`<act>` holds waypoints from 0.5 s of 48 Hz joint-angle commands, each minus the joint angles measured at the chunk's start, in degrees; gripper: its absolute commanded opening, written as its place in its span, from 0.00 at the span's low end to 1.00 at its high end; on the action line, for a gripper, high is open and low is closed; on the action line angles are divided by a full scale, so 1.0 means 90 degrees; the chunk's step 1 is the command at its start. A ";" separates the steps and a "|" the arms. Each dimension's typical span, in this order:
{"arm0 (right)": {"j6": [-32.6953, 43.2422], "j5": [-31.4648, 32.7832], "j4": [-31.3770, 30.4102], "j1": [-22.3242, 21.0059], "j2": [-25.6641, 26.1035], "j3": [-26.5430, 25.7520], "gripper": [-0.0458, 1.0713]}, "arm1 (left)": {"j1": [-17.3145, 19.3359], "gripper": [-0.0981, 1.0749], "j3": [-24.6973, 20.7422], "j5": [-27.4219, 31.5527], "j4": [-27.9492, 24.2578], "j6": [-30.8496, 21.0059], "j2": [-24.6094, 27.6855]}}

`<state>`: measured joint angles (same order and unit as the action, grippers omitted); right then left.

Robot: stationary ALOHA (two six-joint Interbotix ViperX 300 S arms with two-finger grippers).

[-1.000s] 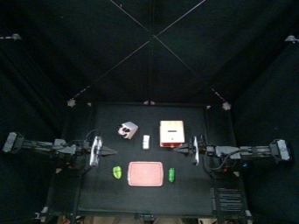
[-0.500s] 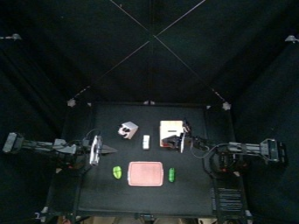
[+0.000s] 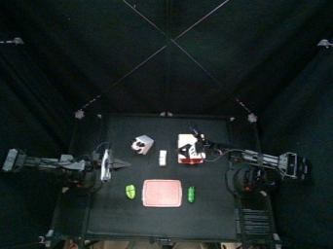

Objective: Grab sushi roll

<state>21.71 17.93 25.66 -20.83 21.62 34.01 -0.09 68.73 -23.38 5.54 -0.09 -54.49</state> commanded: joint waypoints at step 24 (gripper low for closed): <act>0.0010 0.2295 -0.0059 -0.0723 -0.0781 -0.1182 0.13 | 0.0234 0.06 -0.0127 -0.0107 0.0078 0.0039 0.0029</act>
<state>21.88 37.53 25.05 -27.16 14.59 25.84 1.58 68.73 -23.55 6.33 0.18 -54.49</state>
